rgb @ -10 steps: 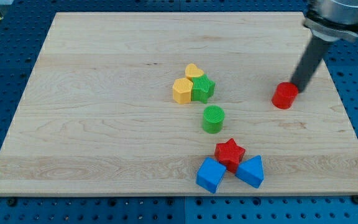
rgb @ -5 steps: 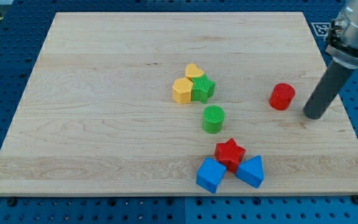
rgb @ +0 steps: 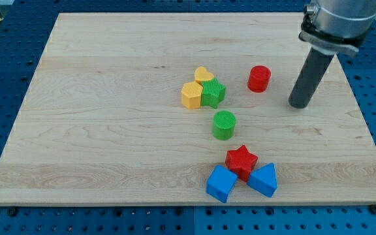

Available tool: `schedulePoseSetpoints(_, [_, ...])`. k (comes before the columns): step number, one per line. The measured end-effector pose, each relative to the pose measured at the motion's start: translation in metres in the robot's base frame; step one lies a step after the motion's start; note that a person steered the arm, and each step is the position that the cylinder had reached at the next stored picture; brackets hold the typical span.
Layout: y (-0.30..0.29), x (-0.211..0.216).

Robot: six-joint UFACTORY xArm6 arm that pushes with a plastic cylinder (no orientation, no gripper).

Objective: Push the red circle into the green star and yellow hexagon

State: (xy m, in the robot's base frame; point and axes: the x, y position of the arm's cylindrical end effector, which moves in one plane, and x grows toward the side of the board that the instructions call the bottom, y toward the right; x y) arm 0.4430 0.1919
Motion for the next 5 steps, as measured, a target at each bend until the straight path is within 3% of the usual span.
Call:
schedulePoseSetpoints(3, [-0.065, -0.063])
schedulePoseSetpoints(5, [-0.103, -0.063])
